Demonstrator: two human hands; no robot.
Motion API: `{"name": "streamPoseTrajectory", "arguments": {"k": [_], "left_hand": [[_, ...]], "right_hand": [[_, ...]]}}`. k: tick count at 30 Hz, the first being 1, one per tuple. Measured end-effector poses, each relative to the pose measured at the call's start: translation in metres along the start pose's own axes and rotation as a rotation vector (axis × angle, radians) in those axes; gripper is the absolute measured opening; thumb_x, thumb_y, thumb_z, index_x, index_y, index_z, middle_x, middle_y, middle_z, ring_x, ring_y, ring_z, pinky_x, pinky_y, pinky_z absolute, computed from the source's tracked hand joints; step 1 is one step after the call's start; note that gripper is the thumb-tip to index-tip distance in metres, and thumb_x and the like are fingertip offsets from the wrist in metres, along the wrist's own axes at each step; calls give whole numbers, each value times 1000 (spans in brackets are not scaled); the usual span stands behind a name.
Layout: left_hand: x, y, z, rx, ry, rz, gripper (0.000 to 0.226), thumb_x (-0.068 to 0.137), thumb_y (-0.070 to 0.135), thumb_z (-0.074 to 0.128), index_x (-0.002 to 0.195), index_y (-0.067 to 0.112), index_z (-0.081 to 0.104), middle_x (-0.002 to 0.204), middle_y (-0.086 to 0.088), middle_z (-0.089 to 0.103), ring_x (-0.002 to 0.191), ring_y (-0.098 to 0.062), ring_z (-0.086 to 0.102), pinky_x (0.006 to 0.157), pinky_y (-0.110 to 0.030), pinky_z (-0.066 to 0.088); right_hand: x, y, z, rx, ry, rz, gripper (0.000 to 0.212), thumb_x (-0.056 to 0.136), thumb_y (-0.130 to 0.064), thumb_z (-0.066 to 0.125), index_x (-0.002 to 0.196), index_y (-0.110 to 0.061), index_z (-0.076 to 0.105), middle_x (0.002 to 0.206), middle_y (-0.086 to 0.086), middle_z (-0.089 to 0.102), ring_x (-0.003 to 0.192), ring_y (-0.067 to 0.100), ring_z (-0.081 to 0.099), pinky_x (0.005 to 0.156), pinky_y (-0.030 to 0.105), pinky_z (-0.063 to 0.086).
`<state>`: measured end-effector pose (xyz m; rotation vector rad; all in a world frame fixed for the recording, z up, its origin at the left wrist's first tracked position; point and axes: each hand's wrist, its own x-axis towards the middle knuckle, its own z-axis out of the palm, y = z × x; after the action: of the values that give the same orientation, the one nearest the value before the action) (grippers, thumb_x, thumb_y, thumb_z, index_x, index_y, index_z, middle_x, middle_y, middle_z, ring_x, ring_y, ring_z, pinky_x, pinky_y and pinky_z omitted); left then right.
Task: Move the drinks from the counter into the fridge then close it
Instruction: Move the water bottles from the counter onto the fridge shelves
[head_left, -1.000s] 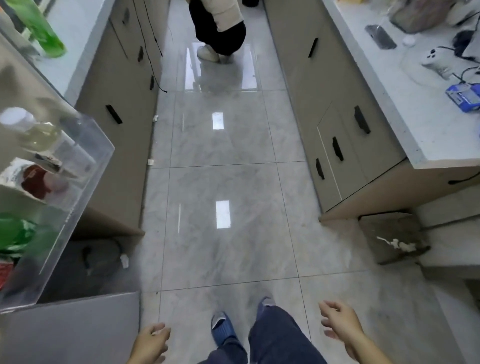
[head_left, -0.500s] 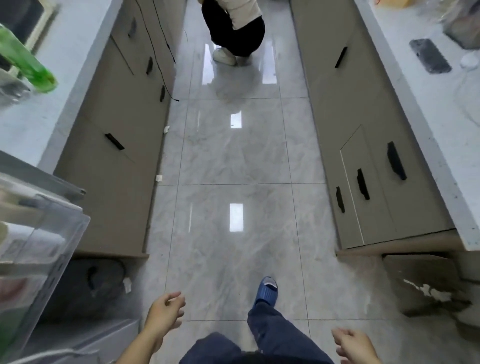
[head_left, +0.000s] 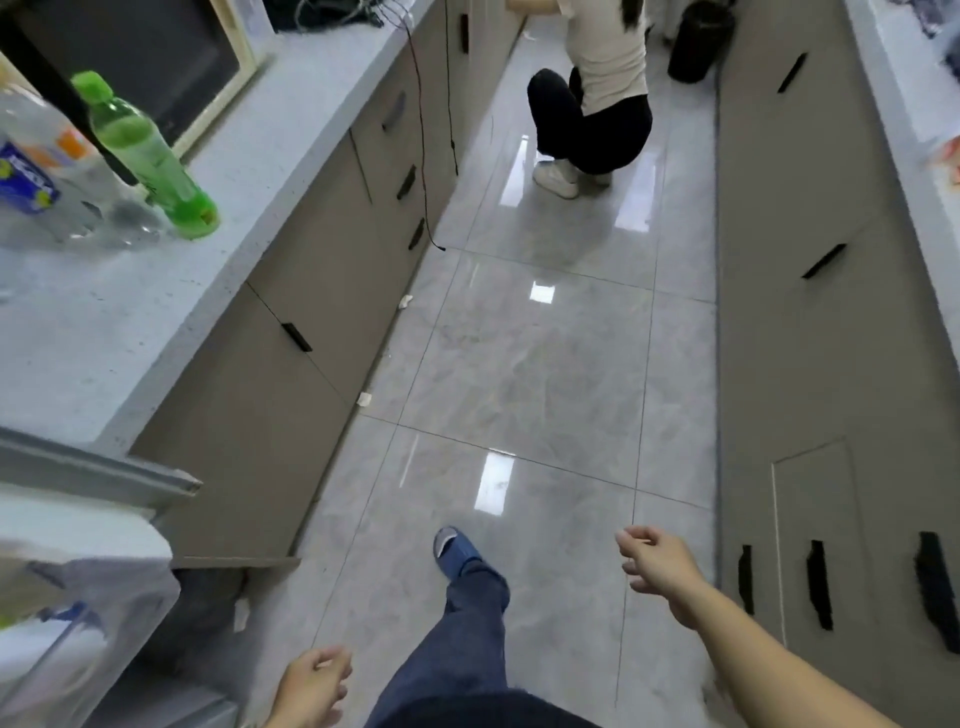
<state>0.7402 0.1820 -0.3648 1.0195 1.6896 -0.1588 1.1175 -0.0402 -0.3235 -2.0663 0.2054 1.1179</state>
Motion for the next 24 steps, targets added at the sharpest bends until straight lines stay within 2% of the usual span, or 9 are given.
{"name": "streamPoseTrajectory", "arguments": {"k": [2, 5, 7, 10, 16, 19, 24], "left_hand": [[13, 29, 1, -38, 10, 1, 14, 91, 15, 66, 87, 2, 65, 82, -19, 68, 64, -25, 56, 66, -33, 47], [26, 76, 3, -44, 2, -4, 19, 90, 11, 62, 74, 2, 64, 62, -13, 59, 53, -20, 47, 57, -25, 38], [33, 113, 4, -78, 20, 0, 19, 89, 11, 61, 71, 5, 64, 59, -10, 58, 52, -20, 47, 54, -22, 37], [44, 160, 5, -150, 60, 8, 15, 89, 12, 58, 79, 7, 68, 67, -9, 62, 59, -21, 52, 57, -23, 41], [57, 223, 9, -359, 98, -23, 14, 93, 23, 56, 90, 16, 68, 93, -4, 67, 78, -22, 62, 67, -29, 53], [62, 239, 11, -422, 151, -65, 12, 95, 25, 54, 91, 22, 66, 98, -1, 66, 89, -22, 64, 74, -33, 56], [52, 256, 19, -585, 314, -184, 7, 96, 27, 57, 93, 24, 62, 96, 0, 68, 85, -18, 65, 62, -26, 54]], "right_hand": [[20, -30, 3, -54, -3, -10, 12, 93, -20, 65, 100, -10, 62, 75, 5, 52, 57, 18, 46, 53, 28, 43], [45, -76, 10, -148, -7, 2, 15, 92, -21, 66, 101, -9, 63, 72, 5, 54, 55, 18, 46, 51, 27, 42], [63, -106, 19, -187, 0, 4, 16, 92, -21, 66, 100, -7, 63, 72, 7, 56, 55, 19, 46, 50, 27, 41], [85, -149, 30, -283, -3, 13, 16, 93, -24, 65, 97, -8, 64, 75, 9, 61, 61, 22, 52, 54, 27, 45], [131, -226, 47, -465, -83, -9, 18, 91, -18, 68, 92, -1, 62, 70, 10, 55, 56, 22, 47, 53, 25, 41], [159, -267, 62, -571, -159, -21, 19, 92, -15, 68, 92, 2, 61, 69, 12, 51, 55, 21, 44, 54, 26, 38], [203, -346, 109, -723, -271, -92, 22, 90, -15, 69, 92, 6, 64, 67, 14, 53, 53, 22, 45, 51, 26, 36]]}}
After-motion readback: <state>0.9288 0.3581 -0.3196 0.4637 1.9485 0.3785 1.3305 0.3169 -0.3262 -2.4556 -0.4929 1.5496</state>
